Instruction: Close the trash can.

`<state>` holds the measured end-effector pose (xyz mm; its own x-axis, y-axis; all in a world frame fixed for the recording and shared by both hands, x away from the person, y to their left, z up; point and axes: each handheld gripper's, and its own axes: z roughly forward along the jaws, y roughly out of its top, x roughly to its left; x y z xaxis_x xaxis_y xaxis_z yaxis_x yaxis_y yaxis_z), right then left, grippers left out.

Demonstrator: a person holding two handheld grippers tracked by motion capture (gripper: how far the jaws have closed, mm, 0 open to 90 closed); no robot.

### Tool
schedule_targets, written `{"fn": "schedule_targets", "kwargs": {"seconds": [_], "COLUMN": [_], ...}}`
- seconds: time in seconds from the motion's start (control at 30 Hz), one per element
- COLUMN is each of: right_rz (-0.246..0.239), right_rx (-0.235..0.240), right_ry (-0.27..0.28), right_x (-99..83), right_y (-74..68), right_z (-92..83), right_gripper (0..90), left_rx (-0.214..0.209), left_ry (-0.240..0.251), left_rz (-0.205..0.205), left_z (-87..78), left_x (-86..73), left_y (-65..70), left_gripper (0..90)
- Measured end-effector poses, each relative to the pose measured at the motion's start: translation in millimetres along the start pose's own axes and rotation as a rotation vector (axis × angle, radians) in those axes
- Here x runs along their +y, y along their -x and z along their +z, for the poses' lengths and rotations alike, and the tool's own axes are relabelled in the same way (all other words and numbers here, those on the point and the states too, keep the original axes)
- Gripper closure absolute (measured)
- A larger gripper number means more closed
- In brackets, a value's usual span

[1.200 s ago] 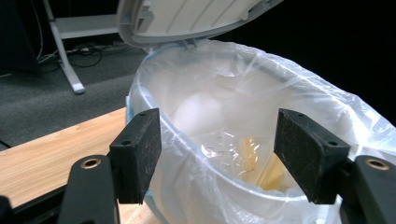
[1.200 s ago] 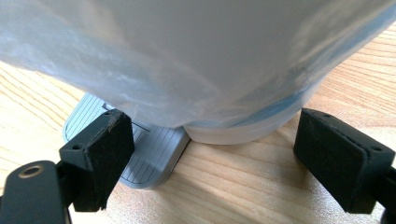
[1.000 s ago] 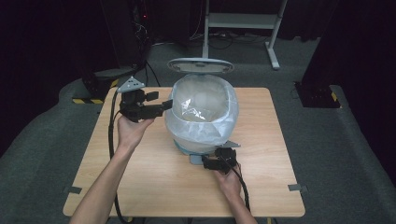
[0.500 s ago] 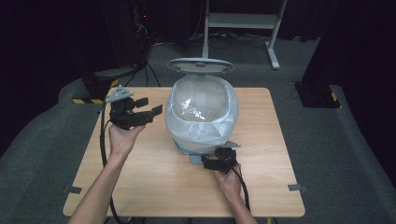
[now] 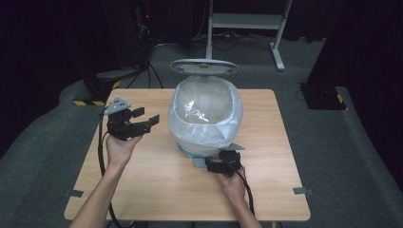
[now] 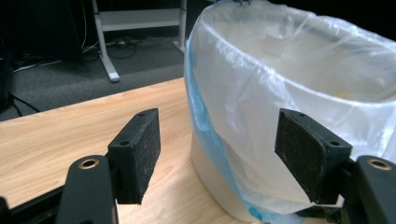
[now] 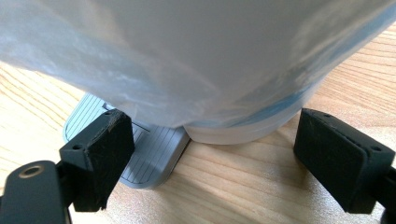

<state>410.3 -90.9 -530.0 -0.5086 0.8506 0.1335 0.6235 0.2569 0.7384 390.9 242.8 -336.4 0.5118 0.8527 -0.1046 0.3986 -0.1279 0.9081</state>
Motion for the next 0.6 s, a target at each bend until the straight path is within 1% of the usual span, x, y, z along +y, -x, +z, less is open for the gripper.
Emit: {"fn": "schedule_targets", "kwargs": {"seconds": [0.1,0.23,0.3,0.37,0.6], "right_rz": [0.0,0.0,0.004,0.003,0.001], "right_rx": [0.0,0.001,0.001,0.001,0.001], "right_ry": [0.0,0.0,-0.001,-0.001,0.0], "right_x": [0.0,0.0,0.0,0.0,0.0], "right_y": [0.0,0.0,-0.4,-0.2,-0.1], "right_z": [0.0,0.0,-0.1,-0.1,0.0], "right_gripper": [12.0,12.0,12.0,12.0,12.0], "left_rx": [0.004,0.009,0.016,0.029,0.031], "left_ry": [-0.007,-0.014,-0.015,-0.02,-0.018], "left_rz": [0.003,-0.002,-0.012,-0.005,-0.015], "left_z": [0.5,0.6,0.4,0.1,-2.6], "left_x": [-5.0,-11.2,-17.5,-20.4,-28.6], "left_y": [-0.9,-2.2,-3.8,-4.0,-5.9], "left_gripper": [31.1,30.9,30.8,30.8,30.8]}}
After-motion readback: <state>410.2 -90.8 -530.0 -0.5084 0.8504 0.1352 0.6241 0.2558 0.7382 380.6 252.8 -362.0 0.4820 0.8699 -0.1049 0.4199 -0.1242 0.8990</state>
